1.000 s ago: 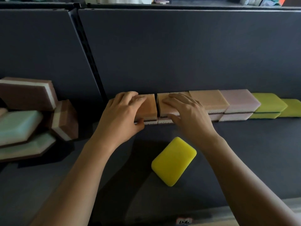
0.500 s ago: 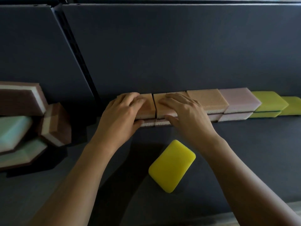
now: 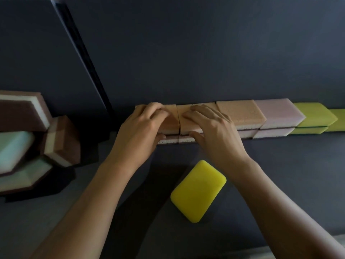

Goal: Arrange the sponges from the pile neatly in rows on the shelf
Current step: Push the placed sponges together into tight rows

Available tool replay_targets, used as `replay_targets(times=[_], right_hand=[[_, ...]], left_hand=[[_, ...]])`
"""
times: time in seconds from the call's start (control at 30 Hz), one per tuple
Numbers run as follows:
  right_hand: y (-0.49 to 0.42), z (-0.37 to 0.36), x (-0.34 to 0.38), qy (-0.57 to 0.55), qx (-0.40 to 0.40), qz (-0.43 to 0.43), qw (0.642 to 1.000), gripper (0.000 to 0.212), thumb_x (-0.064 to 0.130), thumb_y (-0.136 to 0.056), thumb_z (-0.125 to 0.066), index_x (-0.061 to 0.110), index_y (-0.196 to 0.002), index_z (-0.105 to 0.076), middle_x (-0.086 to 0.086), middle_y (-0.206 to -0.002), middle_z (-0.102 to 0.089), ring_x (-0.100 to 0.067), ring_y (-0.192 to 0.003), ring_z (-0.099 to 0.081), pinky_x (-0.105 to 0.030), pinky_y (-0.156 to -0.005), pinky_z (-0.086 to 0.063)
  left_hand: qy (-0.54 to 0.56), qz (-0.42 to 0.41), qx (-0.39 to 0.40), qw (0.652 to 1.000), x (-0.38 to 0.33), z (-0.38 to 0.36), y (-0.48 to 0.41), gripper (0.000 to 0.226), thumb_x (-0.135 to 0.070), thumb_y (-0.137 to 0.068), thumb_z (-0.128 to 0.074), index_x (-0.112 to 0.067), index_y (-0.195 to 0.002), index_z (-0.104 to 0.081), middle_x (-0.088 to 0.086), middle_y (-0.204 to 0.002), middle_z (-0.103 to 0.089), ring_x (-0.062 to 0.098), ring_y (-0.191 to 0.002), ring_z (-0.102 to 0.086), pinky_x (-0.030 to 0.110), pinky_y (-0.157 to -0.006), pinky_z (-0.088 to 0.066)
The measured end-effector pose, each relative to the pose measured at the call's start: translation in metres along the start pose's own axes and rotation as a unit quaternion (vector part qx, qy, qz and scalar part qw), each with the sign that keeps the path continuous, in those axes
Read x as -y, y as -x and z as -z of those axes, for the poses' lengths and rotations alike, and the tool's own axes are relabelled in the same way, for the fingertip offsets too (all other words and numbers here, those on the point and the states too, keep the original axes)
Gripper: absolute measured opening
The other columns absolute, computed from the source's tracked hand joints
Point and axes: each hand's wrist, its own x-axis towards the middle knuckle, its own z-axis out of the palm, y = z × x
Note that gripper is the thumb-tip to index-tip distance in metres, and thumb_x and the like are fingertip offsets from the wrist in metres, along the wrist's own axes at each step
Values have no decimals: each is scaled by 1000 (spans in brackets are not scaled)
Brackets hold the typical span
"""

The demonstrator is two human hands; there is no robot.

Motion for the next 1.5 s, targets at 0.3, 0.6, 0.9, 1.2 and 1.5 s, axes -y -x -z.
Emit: replay_targets(times=[0.3, 0.6, 0.9, 1.2, 1.5], right_hand=[[-1, 14, -3, 14, 45, 22, 999, 54, 18, -78, -79, 21, -128, -61, -2, -134, -59, -26, -122, -56, -42, -98, -44], [42, 56, -5, -87, 91, 59, 990, 39, 29, -92, -68, 21, -129, -61, 4, -130, -60, -12, -115, -57, -28, -94, -49], [72, 47, -17, -107, 138, 63, 983, 40, 38, -95, -62, 27, -133, -57, 10, -132, -57, -9, -116, -55, -35, -92, -52], [89, 50, -21, -121, 144, 92, 978, 36, 36, -95, -62, 26, -130, -58, 9, -131, -58, -11, -118, -56, -38, -93, -51], [97, 42, -16, -125, 144, 74, 979, 39, 37, -95, -62, 28, -133, -56, 9, -135, -56, -12, -122, -54, -38, -96, -50]], left_hand=[[-23, 7, 19, 1000, -2, 4, 2, 58, -23, -79, -77, -18, -132, -52, -5, -140, -45, 22, -126, -45, 41, -102, -42], [-5, 25, -7, 1000, -37, 24, 42, 50, -35, -86, -63, -18, -133, -54, -1, -133, -52, 21, -118, -52, 38, -91, -47], [-30, 83, -8, 996, -61, 15, 65, 50, -36, -85, -66, -18, -132, -58, 1, -139, -49, 24, -124, -50, 43, -97, -44], [-17, 121, 2, 993, -79, 16, 79, 50, -39, -88, -61, -19, -133, -56, -1, -137, -50, 22, -122, -51, 39, -92, -47], [40, 106, 35, 993, -101, 6, 110, 59, -59, -90, -43, -19, -131, -55, -4, -131, -54, 20, -113, -58, 40, -84, -53]])
